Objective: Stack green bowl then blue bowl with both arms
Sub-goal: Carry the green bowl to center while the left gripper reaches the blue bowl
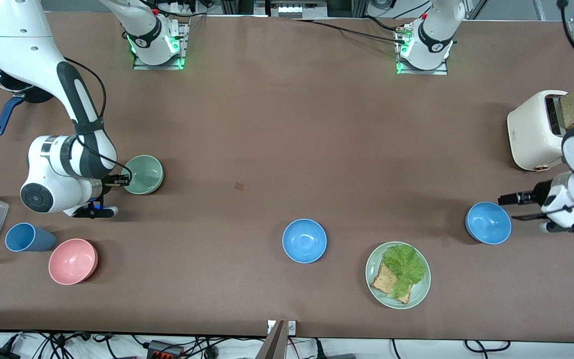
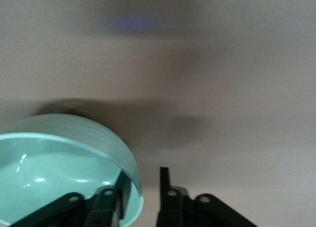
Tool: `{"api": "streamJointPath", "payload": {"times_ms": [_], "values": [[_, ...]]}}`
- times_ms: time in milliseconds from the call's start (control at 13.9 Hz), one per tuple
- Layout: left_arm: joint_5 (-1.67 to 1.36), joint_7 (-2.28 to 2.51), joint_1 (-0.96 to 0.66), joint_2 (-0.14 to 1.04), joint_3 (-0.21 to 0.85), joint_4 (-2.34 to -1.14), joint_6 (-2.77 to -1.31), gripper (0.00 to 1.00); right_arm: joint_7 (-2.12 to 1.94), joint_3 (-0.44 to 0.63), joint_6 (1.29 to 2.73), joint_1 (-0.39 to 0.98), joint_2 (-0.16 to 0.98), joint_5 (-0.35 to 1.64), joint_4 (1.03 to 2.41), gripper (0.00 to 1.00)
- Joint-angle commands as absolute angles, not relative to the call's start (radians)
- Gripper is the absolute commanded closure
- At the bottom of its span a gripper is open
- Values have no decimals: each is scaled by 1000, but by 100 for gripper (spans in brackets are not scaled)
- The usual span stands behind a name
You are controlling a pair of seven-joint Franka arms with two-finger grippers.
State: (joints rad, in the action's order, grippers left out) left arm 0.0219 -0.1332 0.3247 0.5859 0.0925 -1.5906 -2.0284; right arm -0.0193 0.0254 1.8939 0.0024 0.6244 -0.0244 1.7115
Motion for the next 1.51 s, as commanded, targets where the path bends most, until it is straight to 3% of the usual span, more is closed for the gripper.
{"api": "streamJointPath", "payload": {"times_ms": [0,288,359,503,575,647,791,863,1007,1150,1294,1438], "values": [[26,-237,365,704,110,-1494,-2109,0,-25,2,1896,5,623,-26,1709,100],[26,-281,367,750,110,-1502,-2206,0,-12,-112,1841,9,591,-15,1619,100],[28,-285,365,750,110,-1502,-2206,4,20,-167,1806,18,591,-15,1573,100],[25,-339,365,753,110,-1502,-2207,27,119,-247,1790,55,595,-17,1530,100],[23,-359,367,758,112,-1500,-2207,31,162,-268,1796,92,604,-15,1502,100],[21,-379,368,759,112,-1500,-2209,42,194,-270,1799,138,621,-14,1482,100],[-49,-435,387,762,114,-1502,-2221,47,295,-270,1801,245,637,27,1470,100],[-79,-484,387,767,114,-1503,-2221,58,366,-268,1821,288,646,40,1467,100],[-121,-518,402,781,112,-1503,-2221,69,458,-270,1877,362,670,43,1465,100],[-124,-511,394,779,113,-1503,-2211,88,540,-270,1957,412,696,67,1463,100],[-117,-512,370,773,114,-1502,-2200,97,581,-268,2005,469,719,81,1463,100],[-118,-505,351,758,115,-1491,-2143,99,609,-270,2008,488,733,104,1463,100]]}}
